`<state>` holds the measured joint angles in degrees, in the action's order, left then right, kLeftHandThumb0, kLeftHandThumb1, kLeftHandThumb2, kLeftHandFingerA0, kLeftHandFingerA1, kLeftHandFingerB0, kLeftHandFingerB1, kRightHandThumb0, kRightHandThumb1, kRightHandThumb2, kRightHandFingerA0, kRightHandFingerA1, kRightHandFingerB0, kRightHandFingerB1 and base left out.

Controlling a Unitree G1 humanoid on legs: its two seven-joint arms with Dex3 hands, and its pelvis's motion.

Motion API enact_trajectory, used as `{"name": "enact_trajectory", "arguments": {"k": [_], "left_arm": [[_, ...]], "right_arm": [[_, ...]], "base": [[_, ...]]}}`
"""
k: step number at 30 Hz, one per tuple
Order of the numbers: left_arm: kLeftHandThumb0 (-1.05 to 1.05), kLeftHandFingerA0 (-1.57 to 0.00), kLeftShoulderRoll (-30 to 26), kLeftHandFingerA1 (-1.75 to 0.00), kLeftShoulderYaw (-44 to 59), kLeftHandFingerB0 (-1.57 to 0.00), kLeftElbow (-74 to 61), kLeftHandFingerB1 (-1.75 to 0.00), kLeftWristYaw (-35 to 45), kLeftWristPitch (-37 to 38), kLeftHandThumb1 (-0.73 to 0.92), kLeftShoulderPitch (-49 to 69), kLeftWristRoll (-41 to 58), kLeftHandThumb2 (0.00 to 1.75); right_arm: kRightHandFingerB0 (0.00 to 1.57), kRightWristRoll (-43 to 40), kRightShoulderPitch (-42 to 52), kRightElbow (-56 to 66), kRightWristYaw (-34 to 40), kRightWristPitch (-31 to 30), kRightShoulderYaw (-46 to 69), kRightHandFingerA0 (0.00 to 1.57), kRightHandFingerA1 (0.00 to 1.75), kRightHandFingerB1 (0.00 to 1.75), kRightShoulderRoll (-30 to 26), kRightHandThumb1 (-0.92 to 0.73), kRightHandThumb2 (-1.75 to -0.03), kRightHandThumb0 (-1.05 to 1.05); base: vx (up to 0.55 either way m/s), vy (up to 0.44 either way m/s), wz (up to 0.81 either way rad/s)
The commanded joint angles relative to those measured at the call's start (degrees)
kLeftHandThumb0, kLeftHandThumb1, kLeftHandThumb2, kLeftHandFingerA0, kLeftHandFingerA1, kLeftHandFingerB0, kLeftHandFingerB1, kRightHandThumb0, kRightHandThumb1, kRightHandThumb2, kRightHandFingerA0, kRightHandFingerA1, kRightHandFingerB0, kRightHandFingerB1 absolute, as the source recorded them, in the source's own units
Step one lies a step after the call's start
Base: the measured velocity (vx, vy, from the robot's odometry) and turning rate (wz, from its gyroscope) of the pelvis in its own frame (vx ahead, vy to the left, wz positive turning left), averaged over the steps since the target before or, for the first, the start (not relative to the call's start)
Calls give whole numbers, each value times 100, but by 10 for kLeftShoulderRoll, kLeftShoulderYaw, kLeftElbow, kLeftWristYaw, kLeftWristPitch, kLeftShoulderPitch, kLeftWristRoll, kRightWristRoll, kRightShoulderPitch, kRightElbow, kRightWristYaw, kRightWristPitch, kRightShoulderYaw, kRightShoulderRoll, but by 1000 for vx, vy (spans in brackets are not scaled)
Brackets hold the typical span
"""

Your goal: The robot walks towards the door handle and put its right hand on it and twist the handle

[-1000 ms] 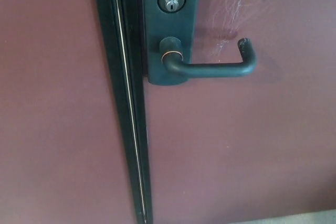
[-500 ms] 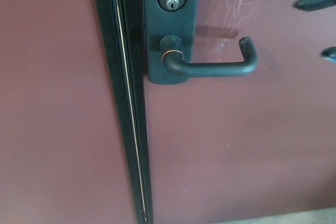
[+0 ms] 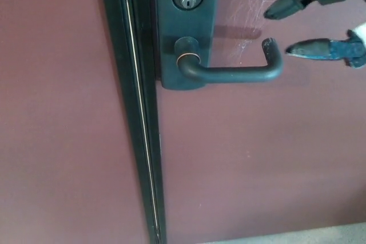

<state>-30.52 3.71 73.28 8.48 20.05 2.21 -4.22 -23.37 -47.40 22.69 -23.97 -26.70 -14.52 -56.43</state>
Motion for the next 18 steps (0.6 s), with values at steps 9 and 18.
{"name": "enact_trajectory", "arguments": {"k": [9,18], "left_arm": [[-31,-51,-8,-48,-10,-43,12,-44,3,-11,51,3,-18,66],[-32,-51,-8,-48,-11,-43,13,-44,4,-11,51,2,-21,66]], "right_arm": [[49,141,-47,-48,-54,-89,-96,57,42,37,76,-52,-56,-46],[49,182,-74,-57,-95,-118,-112,56,42,37,97,-52,-56,-44]], "base": [[0,0,0],[0,0,0]]}}
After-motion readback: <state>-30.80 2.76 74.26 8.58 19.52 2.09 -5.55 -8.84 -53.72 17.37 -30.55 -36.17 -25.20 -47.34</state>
